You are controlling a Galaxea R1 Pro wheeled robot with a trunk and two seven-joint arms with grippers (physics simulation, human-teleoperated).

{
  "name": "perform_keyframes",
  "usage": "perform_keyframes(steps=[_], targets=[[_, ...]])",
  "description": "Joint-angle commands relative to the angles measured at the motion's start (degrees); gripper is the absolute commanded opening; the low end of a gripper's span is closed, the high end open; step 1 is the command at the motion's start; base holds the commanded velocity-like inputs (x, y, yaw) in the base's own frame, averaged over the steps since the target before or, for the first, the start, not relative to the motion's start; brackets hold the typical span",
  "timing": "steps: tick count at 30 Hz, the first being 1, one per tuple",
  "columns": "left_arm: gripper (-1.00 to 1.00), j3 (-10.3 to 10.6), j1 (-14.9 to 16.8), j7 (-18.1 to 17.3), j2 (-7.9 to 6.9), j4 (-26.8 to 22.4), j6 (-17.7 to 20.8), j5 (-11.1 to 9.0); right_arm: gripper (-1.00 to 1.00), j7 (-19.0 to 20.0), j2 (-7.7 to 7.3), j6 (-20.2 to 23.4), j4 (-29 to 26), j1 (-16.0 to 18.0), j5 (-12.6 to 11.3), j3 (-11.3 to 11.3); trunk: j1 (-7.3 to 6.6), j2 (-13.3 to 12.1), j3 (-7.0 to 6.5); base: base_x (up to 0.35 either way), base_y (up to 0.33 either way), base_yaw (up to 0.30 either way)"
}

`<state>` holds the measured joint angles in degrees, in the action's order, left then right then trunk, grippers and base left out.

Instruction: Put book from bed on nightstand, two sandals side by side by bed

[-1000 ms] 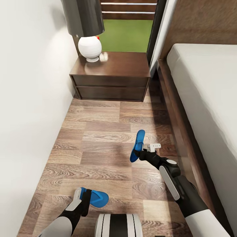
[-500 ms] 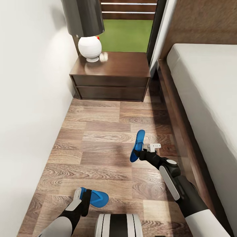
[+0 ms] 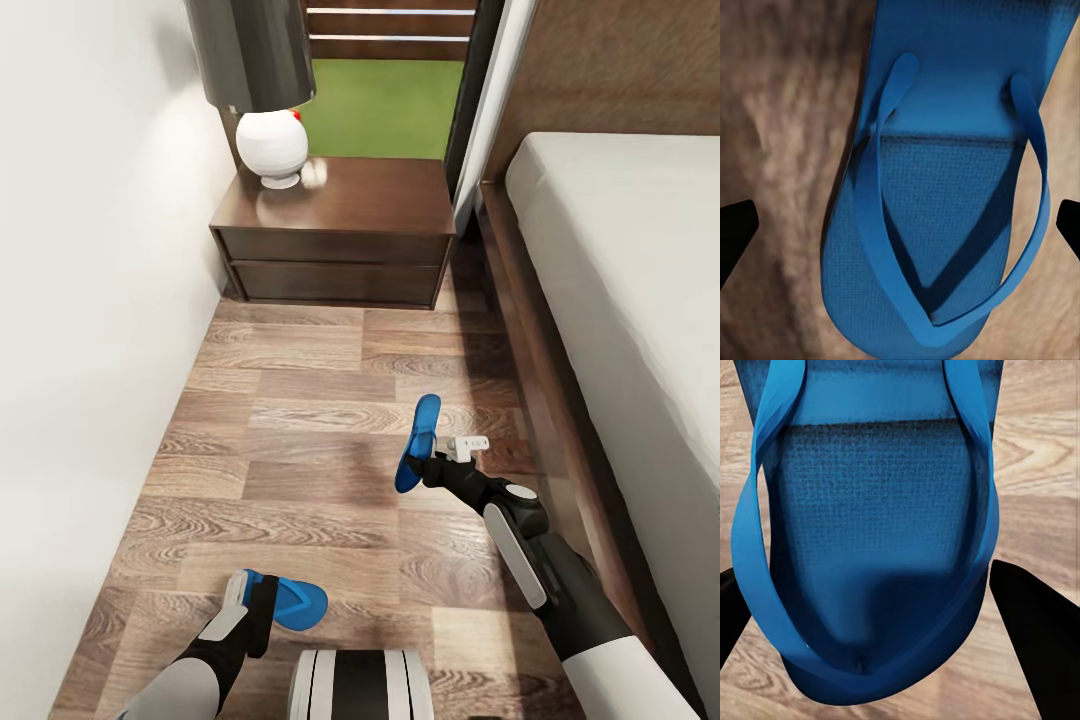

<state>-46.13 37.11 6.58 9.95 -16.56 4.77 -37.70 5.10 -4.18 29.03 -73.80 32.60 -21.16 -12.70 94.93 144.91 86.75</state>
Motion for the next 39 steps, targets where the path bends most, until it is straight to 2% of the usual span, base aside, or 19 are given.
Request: perform_keyframes(steps=[1,39], targets=[[1.0,0.04,-0.02,0.36,0.05,-0.23,0.32,-0.53,-1.0,0.0,-0.04,0.24,-0.05,0.02,-0.11,-0.04,-0.01,0.01,0.03,0.0,-0.008,0.0],[1.0,0.06,-0.02,0.27,0.05,-0.23,0.42,-0.53,-1.0,0.0,-0.04,0.24,-0.04,0.02,-0.11,-0.04,-0.01,0.01,0.03,-0.009,-0.01,0.0]])
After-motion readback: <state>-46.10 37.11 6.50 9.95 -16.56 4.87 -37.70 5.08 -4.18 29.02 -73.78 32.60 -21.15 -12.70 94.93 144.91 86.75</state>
